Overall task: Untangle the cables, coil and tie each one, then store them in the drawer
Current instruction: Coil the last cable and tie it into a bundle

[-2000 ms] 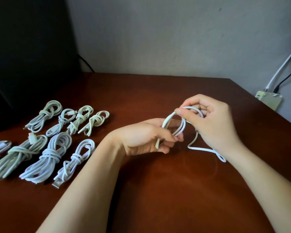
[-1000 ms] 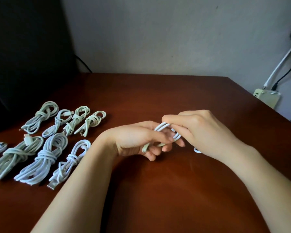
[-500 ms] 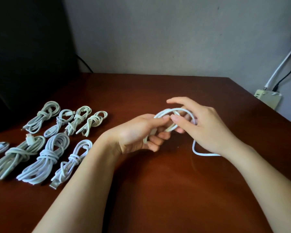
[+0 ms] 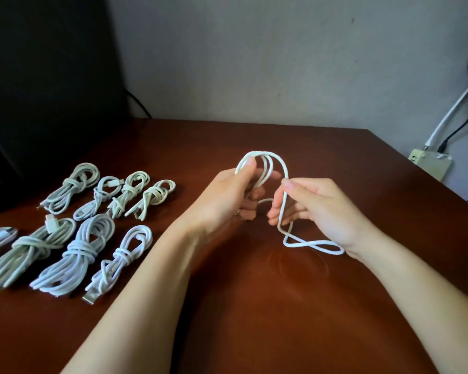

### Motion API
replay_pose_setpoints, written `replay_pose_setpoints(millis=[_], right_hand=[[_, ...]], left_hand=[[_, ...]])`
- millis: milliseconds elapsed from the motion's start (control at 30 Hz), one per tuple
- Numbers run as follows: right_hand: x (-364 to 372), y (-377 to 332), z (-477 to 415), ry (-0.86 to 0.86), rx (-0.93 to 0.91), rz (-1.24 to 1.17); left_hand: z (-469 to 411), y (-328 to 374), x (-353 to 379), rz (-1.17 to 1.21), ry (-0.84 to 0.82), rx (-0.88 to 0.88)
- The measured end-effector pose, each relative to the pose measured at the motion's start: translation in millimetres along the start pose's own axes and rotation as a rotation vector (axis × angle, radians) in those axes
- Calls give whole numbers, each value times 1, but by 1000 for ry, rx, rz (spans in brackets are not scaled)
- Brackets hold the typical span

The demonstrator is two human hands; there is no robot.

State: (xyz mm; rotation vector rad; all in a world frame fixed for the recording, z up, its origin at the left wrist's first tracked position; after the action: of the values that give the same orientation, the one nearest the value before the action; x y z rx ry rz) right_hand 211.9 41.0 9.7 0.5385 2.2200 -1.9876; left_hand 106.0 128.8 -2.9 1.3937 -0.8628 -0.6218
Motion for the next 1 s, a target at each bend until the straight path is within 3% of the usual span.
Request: replay_pose_setpoints(millis=[367,500,633,733,1000], right_hand=[[8,7,-1,-79,132,-112],[12,8,-1,-64,124,-81],[10,7,-1,15,19,245],[14,6,1,-51,-16,383],[26,3,6,-206,-97,192]], left_hand=[[5,-1,9,-199,-53,93],[4,-3,11,-111,-38,81],[0,-3,2,-112,133,119],[-5,-3,-19,-153,308,169],[-3,4,-41,-6,449,236]])
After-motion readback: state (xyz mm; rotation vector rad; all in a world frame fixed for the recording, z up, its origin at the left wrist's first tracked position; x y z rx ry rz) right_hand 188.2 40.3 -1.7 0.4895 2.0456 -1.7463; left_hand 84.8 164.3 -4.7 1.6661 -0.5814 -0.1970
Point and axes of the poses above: each hand's wrist, its own z-axis away from the middle knuckle, its own x-axis out of the palm, y = z × x, the point moved 4 cm from there along -z, towards the middle knuckle, and after that the axes turned 5 degrees about -y, right-handed, at the moved point
